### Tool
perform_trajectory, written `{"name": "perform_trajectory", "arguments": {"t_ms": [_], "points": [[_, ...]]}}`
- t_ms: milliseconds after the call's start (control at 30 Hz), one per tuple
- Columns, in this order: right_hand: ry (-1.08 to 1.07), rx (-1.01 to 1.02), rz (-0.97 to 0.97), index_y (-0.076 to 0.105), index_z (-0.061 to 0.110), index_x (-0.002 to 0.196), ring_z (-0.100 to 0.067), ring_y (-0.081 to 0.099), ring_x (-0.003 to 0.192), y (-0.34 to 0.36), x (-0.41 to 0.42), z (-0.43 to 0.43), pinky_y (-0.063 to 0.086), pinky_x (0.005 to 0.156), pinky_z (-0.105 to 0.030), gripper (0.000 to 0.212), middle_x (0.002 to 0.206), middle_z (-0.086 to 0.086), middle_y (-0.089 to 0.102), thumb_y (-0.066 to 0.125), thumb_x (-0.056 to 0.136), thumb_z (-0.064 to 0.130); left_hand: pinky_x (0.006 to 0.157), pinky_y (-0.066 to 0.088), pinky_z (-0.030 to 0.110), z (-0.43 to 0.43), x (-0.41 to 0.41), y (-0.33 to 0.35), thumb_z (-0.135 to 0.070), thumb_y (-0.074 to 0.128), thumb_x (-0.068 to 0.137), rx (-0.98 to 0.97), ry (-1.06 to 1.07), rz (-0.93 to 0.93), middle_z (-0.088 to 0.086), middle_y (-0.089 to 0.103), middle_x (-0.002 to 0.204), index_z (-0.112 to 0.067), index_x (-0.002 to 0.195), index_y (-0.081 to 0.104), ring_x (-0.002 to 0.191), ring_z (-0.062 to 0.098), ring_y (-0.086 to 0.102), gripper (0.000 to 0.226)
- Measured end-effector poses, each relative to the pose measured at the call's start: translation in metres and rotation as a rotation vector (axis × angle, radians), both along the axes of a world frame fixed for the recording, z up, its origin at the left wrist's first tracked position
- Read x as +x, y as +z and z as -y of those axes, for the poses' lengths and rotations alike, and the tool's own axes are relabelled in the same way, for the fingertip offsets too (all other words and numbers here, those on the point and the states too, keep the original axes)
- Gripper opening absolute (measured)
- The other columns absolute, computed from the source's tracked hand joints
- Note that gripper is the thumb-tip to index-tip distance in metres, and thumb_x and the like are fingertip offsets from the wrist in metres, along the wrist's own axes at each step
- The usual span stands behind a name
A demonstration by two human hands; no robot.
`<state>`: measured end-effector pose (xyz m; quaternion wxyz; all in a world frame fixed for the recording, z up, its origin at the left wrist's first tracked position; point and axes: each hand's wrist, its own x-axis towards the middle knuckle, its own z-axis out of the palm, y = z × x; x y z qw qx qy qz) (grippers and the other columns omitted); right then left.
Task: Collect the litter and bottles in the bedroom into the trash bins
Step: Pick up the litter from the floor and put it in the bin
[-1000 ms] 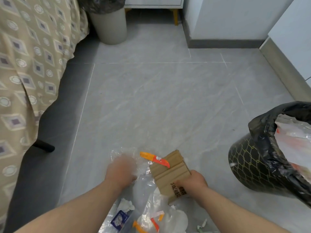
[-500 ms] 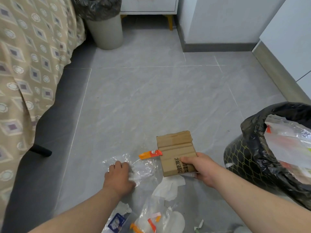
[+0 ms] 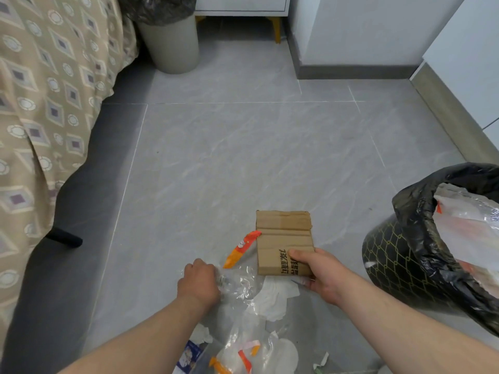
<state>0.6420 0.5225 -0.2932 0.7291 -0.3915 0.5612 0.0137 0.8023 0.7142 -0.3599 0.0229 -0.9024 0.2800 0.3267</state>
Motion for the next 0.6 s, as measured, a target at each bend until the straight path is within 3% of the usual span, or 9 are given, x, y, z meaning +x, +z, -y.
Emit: {"name": "perform_trajectory", "arguments": {"t_ms": [167, 267, 367, 533, 600], "points": [[0.019, 0.001, -0.005, 0.065, 0.013, 0.102, -0.019, 0.068, 0.083, 0.004, -0.001, 0.002, 0.055, 0.081, -0.038, 0.019, 0.09, -0.005, 0.074, 0.069, 0.084, 0.012, 0.074, 0.046, 0.026, -0.003, 0.0, 0.005, -0.025, 0.055, 0.073, -0.067, 0.003, -0.044, -0.005, 0.054, 0.088, -0.025, 0.079, 0.056, 0.097, 0.021, 0.059, 0.006], [0.05, -0.007, -0.003, 0.064, 0.012, 0.106, -0.02, 0.068, 0.085, 0.02, 0.0, 0.01, 0.058, 0.065, -0.033, 0.023, 0.097, -0.007, 0.074, 0.069, 0.084, 0.012, 0.065, 0.038, 0.025, -0.004, 0.013, 0.019, -0.019, 0.057, 0.072, -0.115, 0.037, -0.096, -0.008, 0.05, 0.073, -0.023, 0.065, 0.042, 0.081, 0.022, 0.055, 0.016], [0.09, -0.064, 0.017, 0.064, 0.013, 0.107, -0.015, 0.068, 0.08, 0.054, 0.001, 0.025, 0.052, 0.053, -0.023, 0.023, 0.094, -0.005, 0.074, 0.069, 0.084, 0.012, 0.06, 0.036, 0.027, -0.007, 0.025, 0.044, -0.015, 0.056, 0.074, -0.23, 0.147, -0.085, -0.006, 0.051, 0.069, -0.021, 0.063, 0.043, 0.075, 0.023, 0.053, 0.018], [0.171, -0.237, 0.089, 0.062, 0.018, 0.105, -0.013, 0.06, 0.077, 0.146, -0.008, 0.057, 0.041, 0.064, -0.027, 0.021, 0.09, -0.001, 0.071, 0.068, 0.085, 0.016, 0.057, 0.034, 0.03, -0.003, 0.027, 0.097, -0.015, 0.063, 0.073, -0.425, 0.294, -0.15, -0.001, 0.046, 0.062, -0.015, 0.064, 0.044, 0.058, 0.02, 0.042, 0.021], [0.172, -0.291, 0.121, 0.063, 0.017, 0.108, -0.014, 0.062, 0.081, 0.184, -0.024, 0.069, 0.044, 0.068, -0.029, 0.024, 0.095, -0.003, 0.071, 0.068, 0.085, 0.017, 0.057, 0.031, 0.03, 0.01, 0.015, 0.128, -0.017, 0.065, 0.077, -0.489, 0.267, -0.156, -0.003, 0.04, 0.059, -0.016, 0.062, 0.038, 0.056, 0.017, 0.036, 0.031]]}}
